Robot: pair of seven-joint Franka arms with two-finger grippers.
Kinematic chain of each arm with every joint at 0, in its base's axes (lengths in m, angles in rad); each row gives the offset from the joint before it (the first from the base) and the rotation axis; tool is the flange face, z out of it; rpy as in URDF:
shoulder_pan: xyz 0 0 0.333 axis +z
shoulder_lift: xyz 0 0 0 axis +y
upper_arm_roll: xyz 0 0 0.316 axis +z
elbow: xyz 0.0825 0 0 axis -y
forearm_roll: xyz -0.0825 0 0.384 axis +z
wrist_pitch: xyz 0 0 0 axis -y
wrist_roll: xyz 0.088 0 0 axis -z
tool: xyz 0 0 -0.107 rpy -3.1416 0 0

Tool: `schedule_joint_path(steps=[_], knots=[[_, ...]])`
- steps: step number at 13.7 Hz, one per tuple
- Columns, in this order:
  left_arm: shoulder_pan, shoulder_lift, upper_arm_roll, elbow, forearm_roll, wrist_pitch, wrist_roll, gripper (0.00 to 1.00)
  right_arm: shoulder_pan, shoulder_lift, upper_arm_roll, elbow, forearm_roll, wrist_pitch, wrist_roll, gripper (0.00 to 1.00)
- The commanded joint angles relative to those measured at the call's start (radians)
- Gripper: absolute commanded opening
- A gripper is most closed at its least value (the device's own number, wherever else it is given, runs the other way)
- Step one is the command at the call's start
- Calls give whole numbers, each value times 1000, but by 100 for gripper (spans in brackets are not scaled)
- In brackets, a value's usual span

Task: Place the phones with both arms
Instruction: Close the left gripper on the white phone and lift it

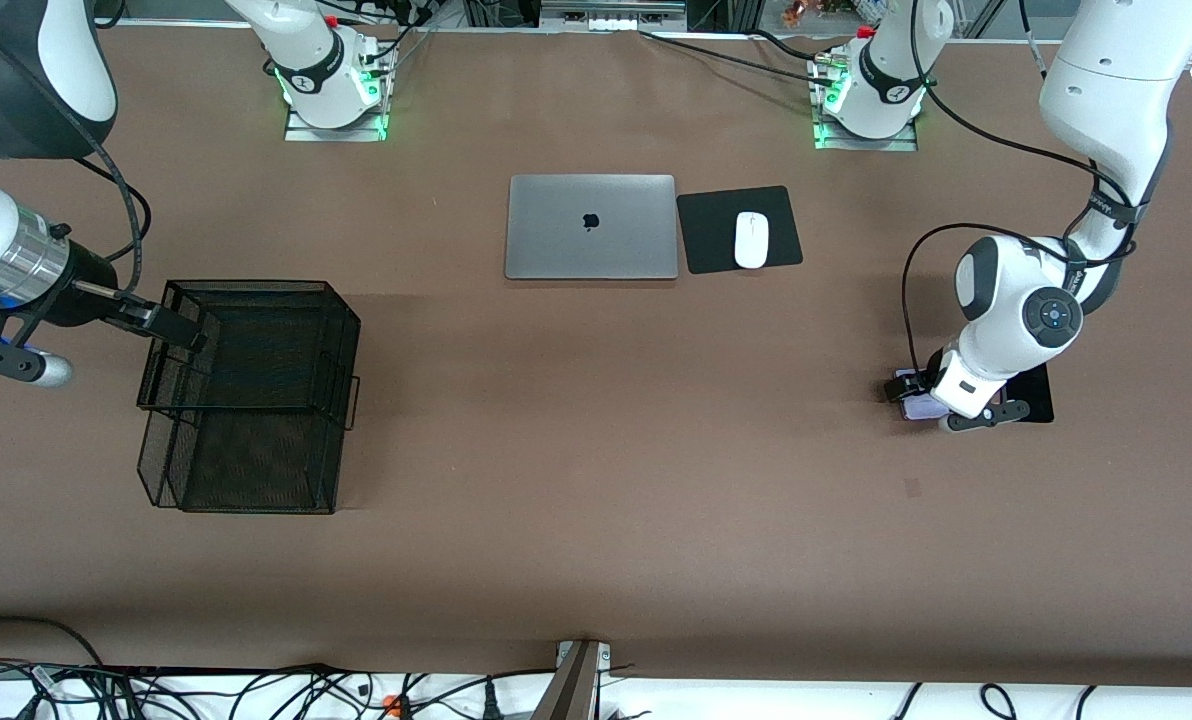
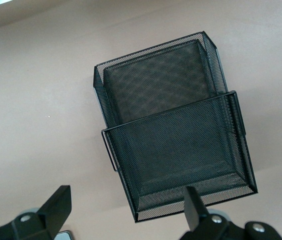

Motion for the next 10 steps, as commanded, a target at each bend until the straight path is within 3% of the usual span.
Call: schedule_joint_path(steps=[1, 10], knots=[[9, 17, -1, -5, 19, 29, 2, 100, -10, -3, 10, -3, -4, -3, -10, 100], [23, 3, 13, -5, 21, 17, 44, 100, -12, -6, 10, -18, -4, 0, -24, 100]])
